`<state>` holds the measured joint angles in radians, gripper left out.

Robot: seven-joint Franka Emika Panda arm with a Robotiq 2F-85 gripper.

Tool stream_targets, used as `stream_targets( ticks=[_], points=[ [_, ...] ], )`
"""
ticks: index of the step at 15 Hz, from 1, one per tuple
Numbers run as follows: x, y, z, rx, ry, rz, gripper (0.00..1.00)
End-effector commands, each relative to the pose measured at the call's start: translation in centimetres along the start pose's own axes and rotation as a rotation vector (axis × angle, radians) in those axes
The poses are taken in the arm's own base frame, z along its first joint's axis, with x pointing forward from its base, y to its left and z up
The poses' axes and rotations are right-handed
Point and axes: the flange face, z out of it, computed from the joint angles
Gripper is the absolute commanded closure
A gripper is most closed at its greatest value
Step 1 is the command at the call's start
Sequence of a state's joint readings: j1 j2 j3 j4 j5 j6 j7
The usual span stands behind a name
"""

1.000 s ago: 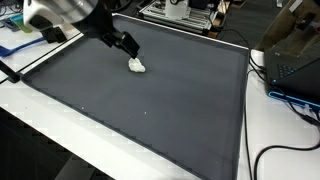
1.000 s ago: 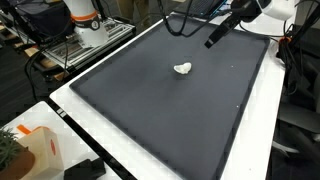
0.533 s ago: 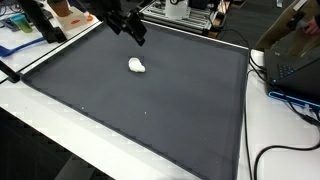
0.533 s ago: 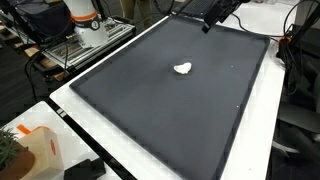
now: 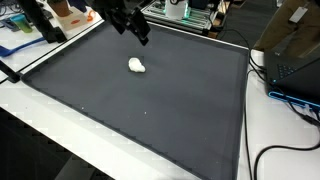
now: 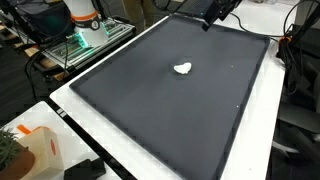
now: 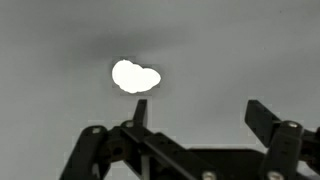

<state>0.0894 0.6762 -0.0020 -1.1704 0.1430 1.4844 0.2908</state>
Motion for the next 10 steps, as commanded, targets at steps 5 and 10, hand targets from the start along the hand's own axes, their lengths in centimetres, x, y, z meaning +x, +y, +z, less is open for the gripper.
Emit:
stream_targets(
  ticks=[5,10],
  points=[
    [-3.4,0.7,0.9,-0.116,-0.110,0.004,0.00],
    [-8.8,2.2,1.4,-0.081,-0.181,0.058,0.00]
  ],
)
